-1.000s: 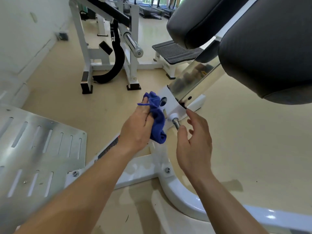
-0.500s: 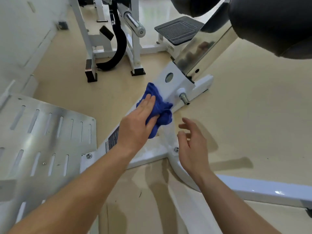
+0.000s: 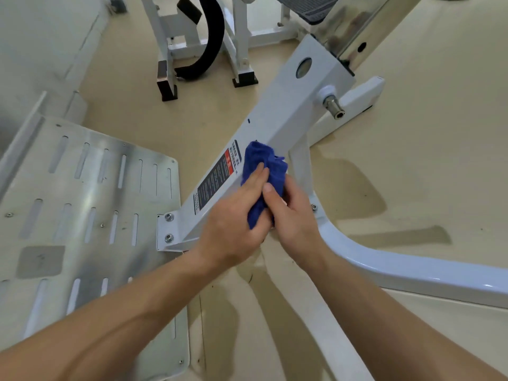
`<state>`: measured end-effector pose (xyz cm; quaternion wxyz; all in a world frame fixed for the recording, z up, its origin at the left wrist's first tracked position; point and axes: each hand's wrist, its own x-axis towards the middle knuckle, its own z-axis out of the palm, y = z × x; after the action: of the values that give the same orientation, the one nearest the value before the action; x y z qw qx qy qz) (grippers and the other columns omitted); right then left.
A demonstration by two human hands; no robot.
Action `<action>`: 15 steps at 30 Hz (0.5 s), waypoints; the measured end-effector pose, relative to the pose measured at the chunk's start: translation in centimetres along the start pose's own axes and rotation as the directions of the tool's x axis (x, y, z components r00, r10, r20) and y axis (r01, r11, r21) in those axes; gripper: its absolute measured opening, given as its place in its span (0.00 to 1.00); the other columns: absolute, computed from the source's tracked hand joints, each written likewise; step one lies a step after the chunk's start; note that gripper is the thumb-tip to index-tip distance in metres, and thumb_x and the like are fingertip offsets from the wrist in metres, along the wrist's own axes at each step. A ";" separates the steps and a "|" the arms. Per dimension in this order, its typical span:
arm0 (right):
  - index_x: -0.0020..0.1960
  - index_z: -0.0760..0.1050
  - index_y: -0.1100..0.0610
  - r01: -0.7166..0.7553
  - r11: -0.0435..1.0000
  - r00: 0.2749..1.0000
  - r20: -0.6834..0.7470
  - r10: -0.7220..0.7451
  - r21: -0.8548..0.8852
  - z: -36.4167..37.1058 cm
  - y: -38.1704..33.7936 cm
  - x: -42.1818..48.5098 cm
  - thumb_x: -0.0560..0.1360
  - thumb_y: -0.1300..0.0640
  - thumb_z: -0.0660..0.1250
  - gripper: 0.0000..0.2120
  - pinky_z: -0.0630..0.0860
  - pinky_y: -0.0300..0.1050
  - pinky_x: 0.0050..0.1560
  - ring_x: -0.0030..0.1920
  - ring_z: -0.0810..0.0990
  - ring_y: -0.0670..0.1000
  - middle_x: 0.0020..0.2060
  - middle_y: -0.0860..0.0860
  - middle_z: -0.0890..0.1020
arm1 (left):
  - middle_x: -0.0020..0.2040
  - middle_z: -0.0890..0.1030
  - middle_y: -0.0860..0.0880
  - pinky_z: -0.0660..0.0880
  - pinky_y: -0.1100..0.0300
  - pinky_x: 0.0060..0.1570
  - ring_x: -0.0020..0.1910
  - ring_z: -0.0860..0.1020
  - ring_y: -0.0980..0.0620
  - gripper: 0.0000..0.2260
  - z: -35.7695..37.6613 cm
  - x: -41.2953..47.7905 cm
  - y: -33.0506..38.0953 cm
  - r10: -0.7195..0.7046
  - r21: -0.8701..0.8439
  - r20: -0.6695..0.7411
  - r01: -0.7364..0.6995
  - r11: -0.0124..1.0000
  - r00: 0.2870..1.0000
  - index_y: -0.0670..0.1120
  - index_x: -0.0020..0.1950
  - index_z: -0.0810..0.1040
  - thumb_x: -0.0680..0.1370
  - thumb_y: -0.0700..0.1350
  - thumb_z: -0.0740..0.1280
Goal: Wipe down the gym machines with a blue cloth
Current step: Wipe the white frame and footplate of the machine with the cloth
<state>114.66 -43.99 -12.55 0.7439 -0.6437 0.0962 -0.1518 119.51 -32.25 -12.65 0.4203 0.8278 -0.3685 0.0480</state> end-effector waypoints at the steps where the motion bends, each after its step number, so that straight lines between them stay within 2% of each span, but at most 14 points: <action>1: 0.64 0.75 0.59 -0.028 1.000 1.000 -0.006 0.028 -0.013 -0.4 0.2 -0.2 0.83 0.61 0.60 0.11 0.78 0.40 0.51 0.51 0.83 0.48 0.51 0.54 0.83 | 0.74 0.71 0.49 0.69 0.57 0.69 0.71 0.70 0.56 0.28 0.0 -0.3 -0.2 -0.013 -0.028 0.059 0.015 1.000 0.998 0.44 0.77 0.65 0.76 0.42 0.64; 3: 0.62 0.77 0.56 -0.068 0.994 0.996 -0.065 0.062 -0.089 -1.9 0.6 -0.4 0.82 0.63 0.62 0.11 0.78 0.41 0.51 0.49 0.83 0.47 0.49 0.52 0.85 | 0.74 0.70 0.51 0.66 0.58 0.71 0.72 0.69 0.58 0.26 0.1 -0.5 -0.7 -0.035 -0.051 0.180 0.045 0.998 0.983 0.45 0.75 0.69 0.75 0.43 0.62; 5: 0.56 0.80 0.52 -0.096 0.973 0.977 -0.208 0.052 -0.209 -3.8 0.7 -0.2 0.80 0.62 0.63 0.10 0.77 0.43 0.50 0.46 0.83 0.45 0.44 0.46 0.85 | 0.69 0.75 0.55 0.71 0.57 0.67 0.67 0.74 0.58 0.20 0.1 -0.1 -1.2 -0.104 -0.009 0.227 0.109 0.994 0.968 0.49 0.67 0.79 0.75 0.45 0.61; 7: 0.53 0.79 0.50 -0.143 0.954 0.903 -0.430 0.017 -0.263 -5.8 0.5 0.5 0.79 0.60 0.63 0.09 0.76 0.40 0.47 0.42 0.81 0.40 0.39 0.41 0.83 | 0.61 0.81 0.60 0.75 0.56 0.61 0.57 0.79 0.60 0.14 -0.1 0.6 -1.8 -0.197 0.096 0.250 0.178 0.979 0.948 0.53 0.59 0.83 0.78 0.49 0.61; 9: 0.58 0.77 0.50 -0.143 0.954 0.779 -0.624 -0.057 -0.265 -7.1 -0.1 1.6 0.79 0.57 0.62 0.10 0.75 0.41 0.50 0.43 0.80 0.39 0.43 0.41 0.82 | 0.55 0.83 0.61 0.76 0.58 0.58 0.50 0.79 0.64 0.11 -0.1 1.1 -2.5 -0.264 0.155 0.304 0.226 0.962 0.915 0.55 0.56 0.84 0.80 0.50 0.62; 10: 0.61 0.75 0.51 -0.120 0.952 0.736 -0.668 -0.105 -0.282 -7.2 -0.6 2.2 0.80 0.56 0.61 0.11 0.75 0.42 0.53 0.46 0.80 0.41 0.46 0.43 0.82 | 0.53 0.84 0.61 0.76 0.59 0.55 0.48 0.79 0.64 0.11 0.1 1.2 -2.8 -0.277 0.179 0.316 0.229 0.957 0.907 0.56 0.54 0.83 0.80 0.50 0.62; 11: 0.63 0.73 0.51 -0.092 0.946 0.725 -0.672 -0.150 -0.311 -7.0 -1.1 2.9 0.81 0.55 0.60 0.12 0.74 0.41 0.54 0.48 0.79 0.41 0.48 0.43 0.81 | 0.51 0.84 0.60 0.76 0.59 0.53 0.47 0.79 0.64 0.10 0.2 1.2 -3.0 -0.278 0.202 0.318 0.222 0.954 0.906 0.56 0.53 0.83 0.80 0.50 0.62; 12: 0.64 0.72 0.51 -0.064 0.939 0.750 -0.637 -0.178 -0.338 -6.4 -1.6 3.8 0.81 0.55 0.59 0.12 0.73 0.41 0.53 0.47 0.78 0.40 0.47 0.42 0.80 | 0.51 0.84 0.60 0.76 0.60 0.52 0.46 0.79 0.63 0.10 0.4 1.2 -3.0 -0.276 0.218 0.316 0.214 0.952 0.907 0.56 0.53 0.83 0.80 0.50 0.62; 13: 0.63 0.72 0.49 -0.035 0.938 0.807 -0.563 -0.177 -0.345 -5.6 -2.0 4.7 0.81 0.54 0.58 0.12 0.72 0.39 0.51 0.47 0.77 0.38 0.46 0.40 0.79 | 0.50 0.84 0.59 0.76 0.60 0.51 0.45 0.79 0.62 0.10 0.6 1.2 -2.9 -0.273 0.228 0.319 0.206 0.952 0.908 0.56 0.53 0.83 0.80 0.50 0.62; 15: 0.60 0.71 0.42 0.025 0.964 0.918 -0.377 -0.127 -0.263 -4.0 -2.0 6.2 0.81 0.51 0.57 0.10 0.70 0.40 0.57 0.54 0.76 0.37 0.51 0.38 0.79 | 0.50 0.84 0.59 0.76 0.60 0.51 0.44 0.79 0.61 0.11 0.9 1.3 -2.7 -0.254 0.253 0.337 0.173 0.952 0.907 0.55 0.53 0.83 0.80 0.50 0.61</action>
<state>118.91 -50.11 -10.85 0.6151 -0.6932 0.2358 -0.2925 121.97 -32.62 -14.52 0.2541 0.8986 -0.3392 -0.1133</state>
